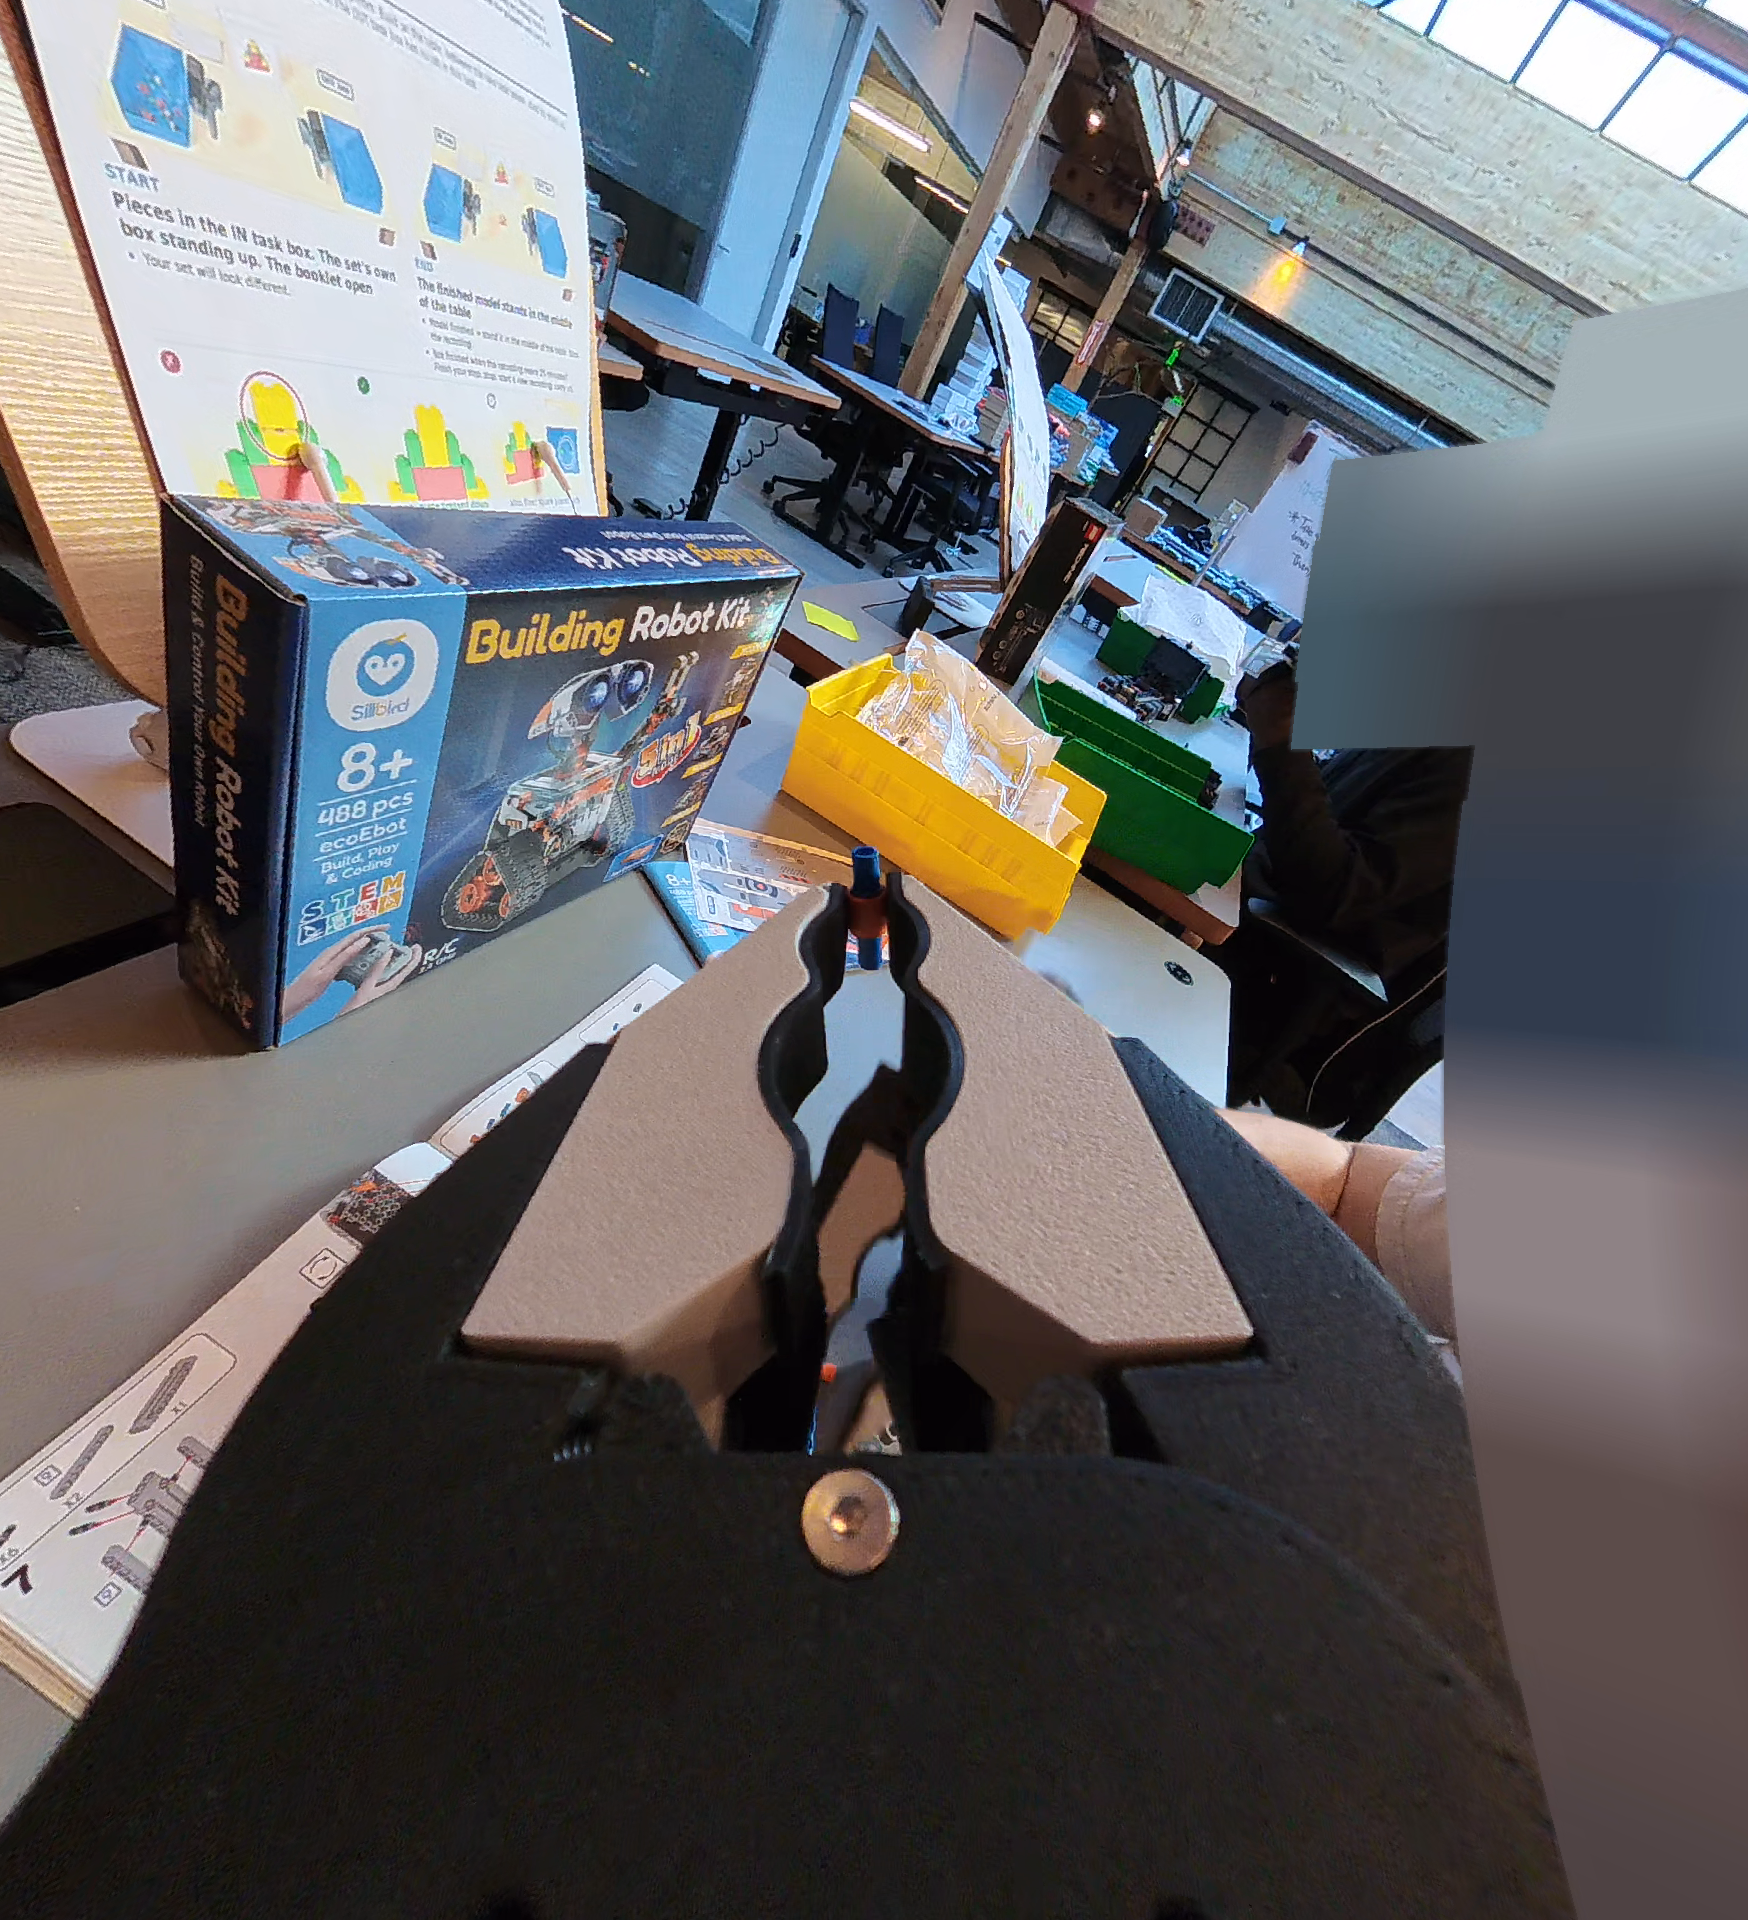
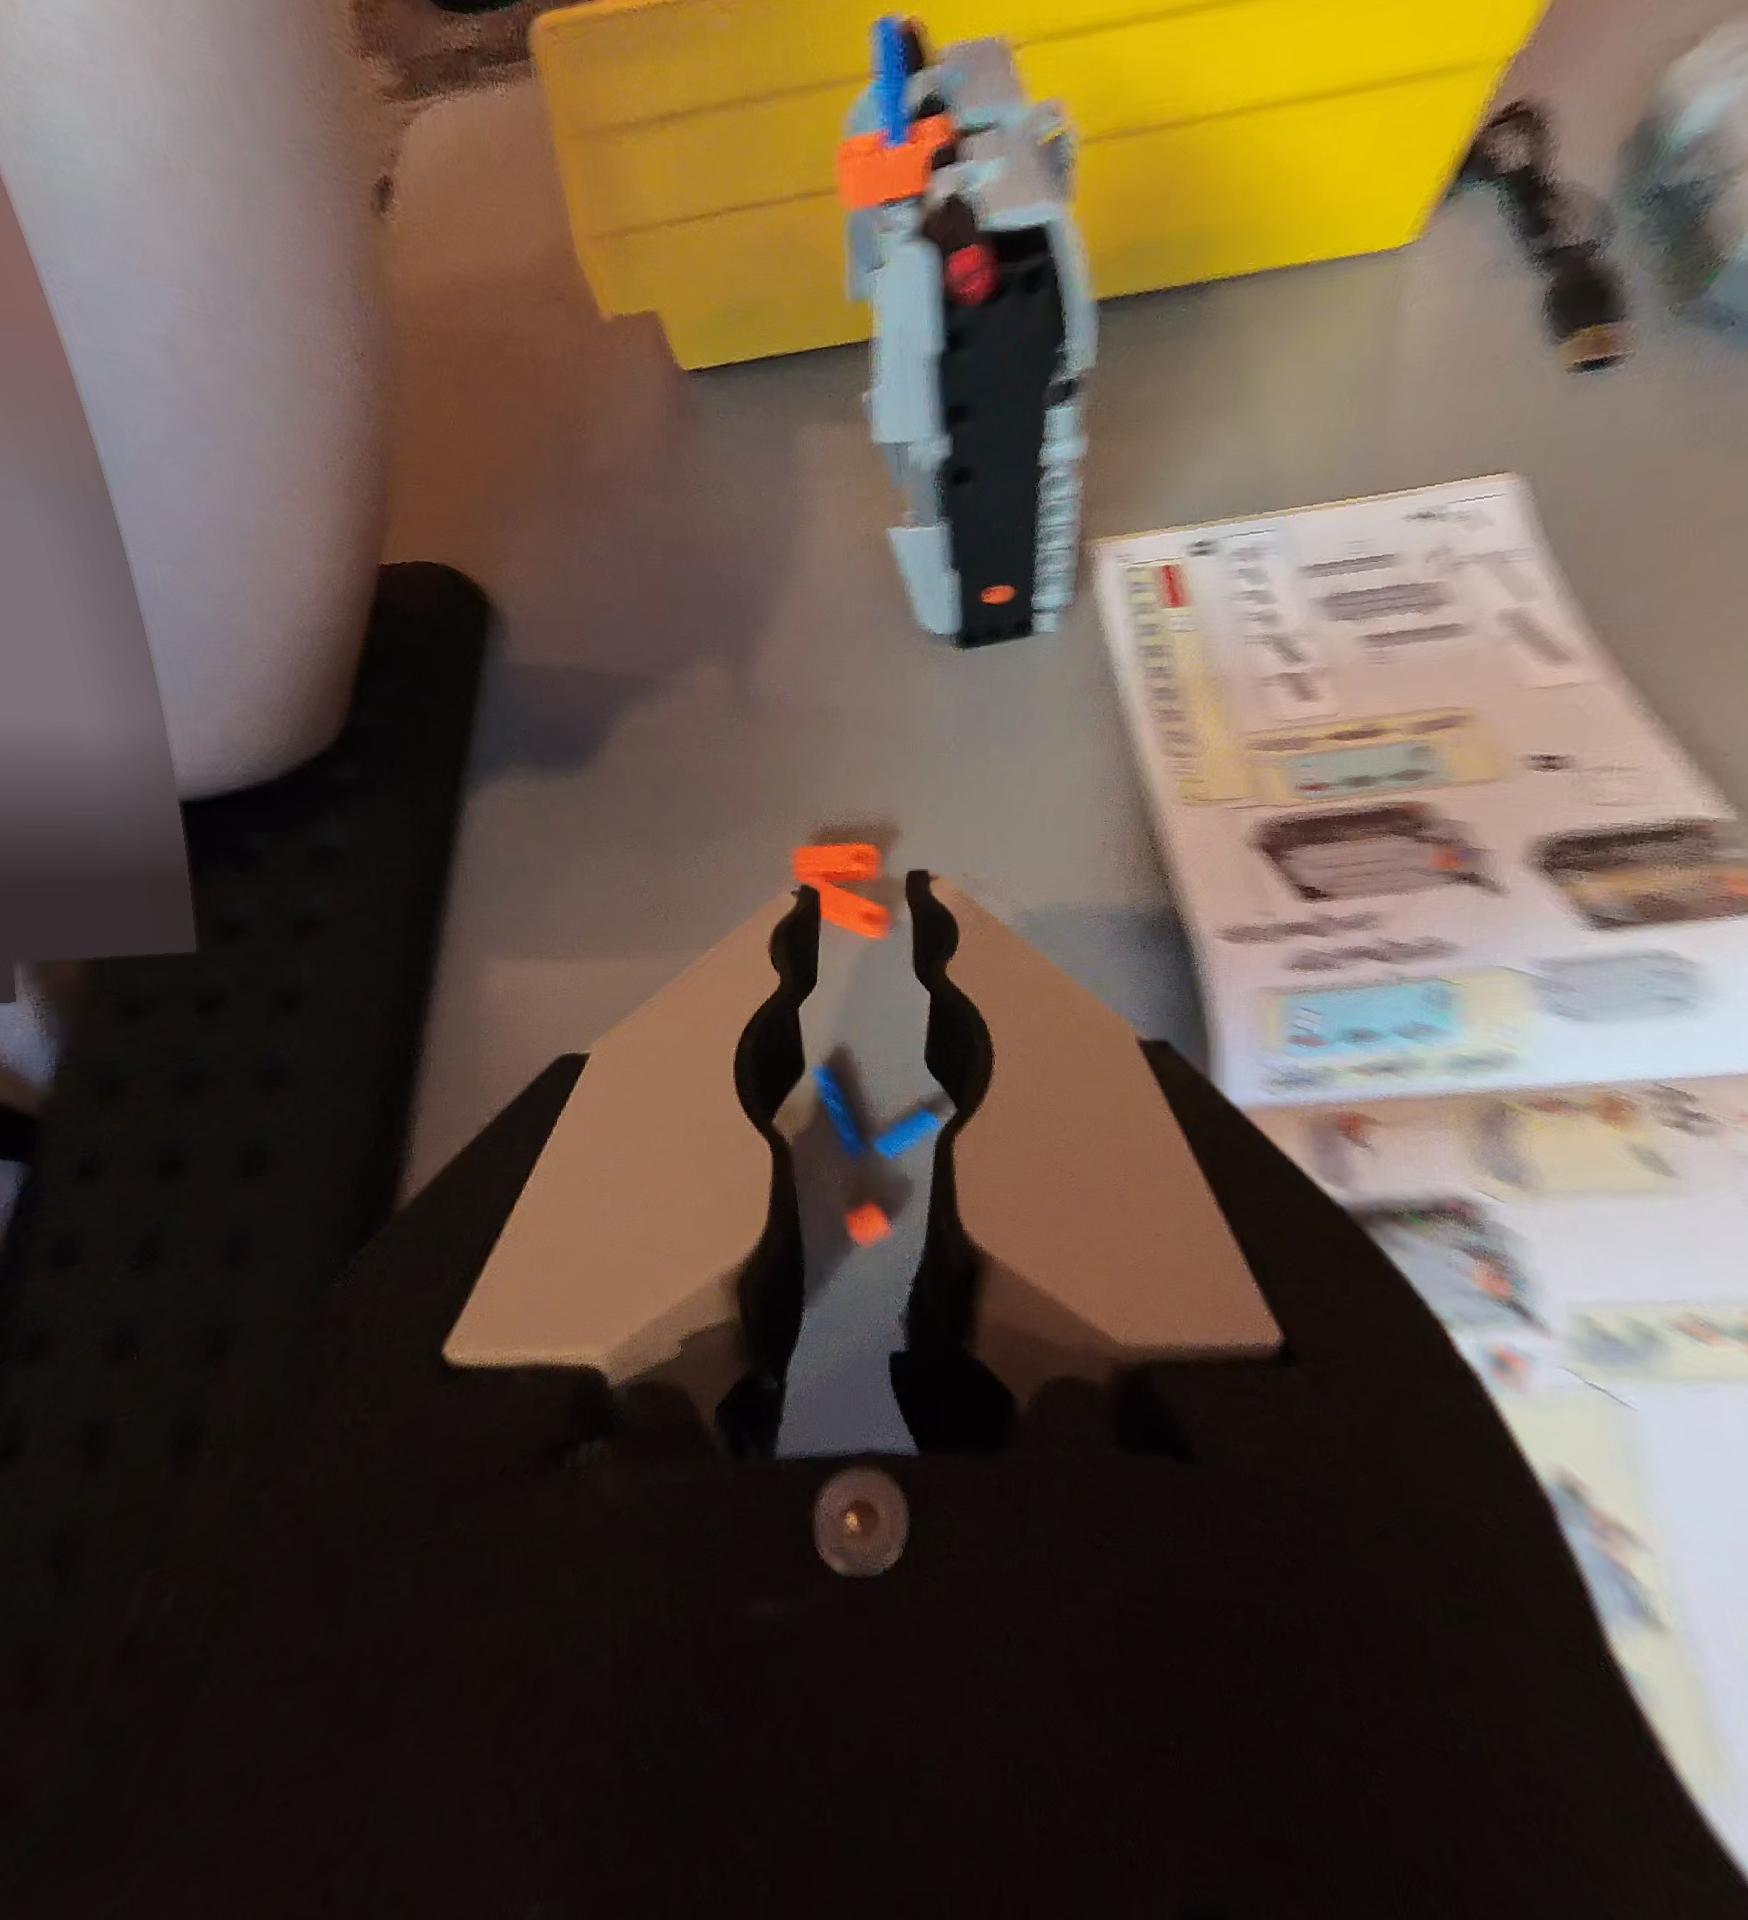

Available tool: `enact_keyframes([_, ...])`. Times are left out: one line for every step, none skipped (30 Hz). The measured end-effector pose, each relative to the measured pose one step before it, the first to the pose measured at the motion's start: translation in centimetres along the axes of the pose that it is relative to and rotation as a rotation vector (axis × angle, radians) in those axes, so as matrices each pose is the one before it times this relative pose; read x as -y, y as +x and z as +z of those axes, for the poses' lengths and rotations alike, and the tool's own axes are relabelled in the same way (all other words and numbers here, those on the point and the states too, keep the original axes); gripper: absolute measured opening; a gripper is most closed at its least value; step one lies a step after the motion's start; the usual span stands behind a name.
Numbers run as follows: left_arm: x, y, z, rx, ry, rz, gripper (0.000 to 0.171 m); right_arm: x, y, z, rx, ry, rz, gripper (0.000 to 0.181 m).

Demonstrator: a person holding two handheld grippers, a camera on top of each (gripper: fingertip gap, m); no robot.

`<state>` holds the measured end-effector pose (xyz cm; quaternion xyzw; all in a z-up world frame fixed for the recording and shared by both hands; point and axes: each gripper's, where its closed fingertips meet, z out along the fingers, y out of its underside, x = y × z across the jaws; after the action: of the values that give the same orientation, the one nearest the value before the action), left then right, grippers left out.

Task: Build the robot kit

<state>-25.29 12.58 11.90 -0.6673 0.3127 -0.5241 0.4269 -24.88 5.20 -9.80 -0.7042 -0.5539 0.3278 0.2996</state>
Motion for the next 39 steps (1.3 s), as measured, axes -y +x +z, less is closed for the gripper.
enact_keyframes([-0.001, 0.036, 0.023, -0.0009, -0.00004, 0.0009, 0.005, -0.215, -0.982, 1.093, 0.0322, -0.012, 0.0031, 0.017])
enact_keyframes([0.009, 0.046, 0.028, -0.0023, 0.00005, -0.0002, 0.005, -0.441, -0.592, 0.952, 0.0066, -0.0325, -0.0299, 0.02])
enact_keyframes([-0.032, 0.021, 0.029, -0.0014, -0.00187, -0.0005, 0.005, -0.612, -0.293, 0.793, -0.0103, -0.0508, -0.0619, 0.02])
enact_keyframes([-0.037, 0.009, 0.041, -0.0004, -0.00281, 0.0004, 0.005, -0.653, 0.18, 0.636, -0.0338, -0.0566, -0.0781, 0.022])
enact_keyframes([-0.046, 0.025, 0.051, -0.0006, -0.00221, 0.0008, 0.005, -0.55, 0.285, 0.526, -0.0316, -0.0506, -0.0823, 0.026])
enact_keyframes([-0.004, 0.054, 0.046, -0.0018, -0.00116, 0.0006, 0.005, -0.271, -0.332, 0.478, 0.0159, -0.0279, -0.0759, 0.03])
enact_keyframes([-0.014, 0.077, 0.041, -0.0026, -0.00123, 0.0013, 0.005, -0.076, -0.361, 0.401, 0.0273, -0.0125, -0.0579, 0.034])
enact_keyframes([-0.033, 0.073, 0.035, -0.0011, -0.0026, 0.0022, 0.005, -0.128, 0.142, 0.313, 0.0054, -0.0124, -0.0346, 0.035])
enact_keyframes([-0.027, 0.05, 0.038, 0.0001, -0.00224, 0.0031, 0.005, -0.125, 0.031, 0.243, 0.0198, -0.0082, -0.0205, 0.034])
enact_keyframes([-0.008, 0.052, 0.003, 0.0, -0.00128, 0.0034, 0.005, -0.051, 0.037, 0.154, 0.0205, -0.0012, -0.0052, 0.032])
enact_keyframes([0.0, 0.037, 0.003, 0.0001, -0.00069, 0.0021, 0.005, -0.048, 0.433, 0.095, -0.0034, -0.0009, 0.0126, 0.03])
enact_keyframes([0.003, 0.008, -0.004, -0.0002, -0.00013, 0.0011, 0.005, -0.036, 0.274, 0.07, 0.004, -0.0007, 0.0178, 0.028])
enact_keyframes([0.023, -0.013, 0.002, 0.0002, 0.00132, -0.0001, 0.005, -0.053, 0.022, 0.042, 0.0152, -0.0012, 0.0107, 0.024])
enact_keyframes([0.022, -0.041, 0.013, -0.0003, 0.00132, -0.0013, 0.005, -0.029, 0.099, 0.031, 0.0032, 0.0014, 0.0029, 0.022])
enact_keyframes([-0.043, -0.064, 0.041, -0.0009, -0.00166, -0.0017, 0.005, 0.026, 0.012, 0.062, 0.0052, 0.0047, 0.0, 0.022])
enact_keyframes([-0.097, -0.12, 0.06, 0.0013, -0.00448, -0.0025, 0.006, -0.019, -0.158, 0.1, 0.0143, 0.0011, 0.0036, 0.022])
enact_keyframes([-0.079, -0.152, 0.055, 0.0025, -0.00325, -0.0041, 0.006, -0.06, -0.125, 0.1, 0.0094, -0.0015, 0.0032, 0.022])
enact_keyframes([0.011, -0.099, 0.039, 0.0001, 0.00084, -0.0046, 0.005, -0.135, -0.021, 0.096, -0.0002, -0.0037, -0.0022, 0.02])
enact_keyframes([0.008, -0.04, 0.018, -0.0024, 0.00188, -0.0038, 0.006, -0.233, -0.058, 0.074, -0.0002, -0.0088, -0.0031, 0.016])
enact_keyframes([-0.016, -0.029, 0.014, -0.0014, -0.00015, -0.0018, 0.006, -0.021, -0.289, 0.001, 0.014, 0.0039, 0.0011, 0.007])
enact_keyframes([-0.034, -0.052, 0.013, 0.0022, -0.00176, -0.0001, 0.005, 0.002, -0.079, -0.014, -0.0027, 0.0032, 0.005, 0.006])
enact_keyframes([-0.004, -0.054, 0.003, 0.0025, 0.00001, 0.0008, 0.005, -0.088, 0.042, -0.049, -0.0147, -0.0013, -0.0021, 0.006])
enact_keyframes([0.031, -0.01, 0.002, -0.0009, 0.0022, -0.0005, 0.005, -0.098, -0.018, -0.138, -0.0159, 0.0, -0.0097, 0.007])
enact_keyframes([0.023, 0.006, 0.032, -0.0023, 0.00161, -0.002, 0.005, -0.108, -0.028, -0.27, -0.0171, 0.0035, -0.014, 0.006])
enact_keyframes([0.0, -0.06, 0.032, -0.0001, 0.00032, -0.0021, 0.005, -0.067, 0.121, -0.417, -0.0263, 0.0082, -0.012, 0.007])
enact_keyframes([-0.013, -0.119, 0.046, 0.0033, 0.00037, -0.0025, 0.005, -0.026, 0.24, -0.58, -0.03, 0.0127, -0.0074, 0.007])
enact_keyframes([-0.015, -0.143, 0.06, 0.0039, -0.00012, -0.0043, 0.005, -0.019, 0.34, -0.736, -0.0318, 0.0171, -0.0049, 0.007])
enact_keyframes([0.0, -0.124, 0.078, 0.0023, 0.00057, -0.0047, 0.005, 0.013, 0.53, -0.887, -0.0373, 0.0207, -0.0051, 0.006])
enact_keyframes([0.003, -0.11, 0.084, 0.0022, 0.00049, -0.0041, 0.005, -0.035, 0.689, -1.027, -0.0407, 0.0172, -0.0078, 0.006])
enact_keyframes([0.0, -0.118, 0.106, 0.0043, 0.00028, -0.003, 0.005, -0.238, 0.941, -1.171, -0.0473, 0.0053, -0.0104, 0.006])
enact_keyframes([0.043, -0.106, 0.101, 0.0054, 0.00248, -0.0016, 0.005, -0.413, 1.332, -1.319, -0.064, -0.0027, -0.0062, 0.006])
enact_keyframes([0.066, -0.084, 0.098, 0.0047, 0.0038, -0.0017, 0.005, -0.445, 1.575, -1.381, -0.0707, -0.0002, 0.0019, 0.006])
enact_keyframes([0.061, -0.056, 0.095, 0.0034, 0.00376, -0.0019, 0.005, -0.352, 1.676, -1.37, -0.0721, 0.0095, 0.0103, 0.006])
enact_keyframes([0.038, -0.056, 0.089, 0.0033, 0.00312, -0.0011, 0.005, -0.237, 1.678, -1.298, -0.0708, 0.0179, 0.013, 0.006])
enact_keyframes([0.074, -0.092, 0.083, 0.0051, 0.00471, -0.0009, 0.005, -0.19, 1.483, -1.161, -0.0607, 0.0197, 0.0105, 0.006])
enact_keyframes([0.138, -0.131, 0.061, 0.0068, 0.00972, -0.0019, 0.005, -0.207, 1.274, -1.007, -0.0519, 0.0162, 0.0065, 0.006])
enact_keyframes([0.207, -0.136, 0.076, 0.006, 0.01352, -0.004, 0.005, -0.353, 1.125, -0.84, -0.0474, 0.0061, 0.0004, 0.006])
enact_keyframes([0.236, -0.121, 0.073, 0.003, 0.01603, -0.005, 0.005, -0.55, 0.985, -0.641, -0.0437, -0.0075, -0.0032, 0.006])
enact_keyframes([0.25, -0.087, 0.086, -0.0001, 0.01689, -0.0069, 0.005, -0.673, 0.791, -0.428, -0.0348, -0.0155, -0.0037, 0.007])
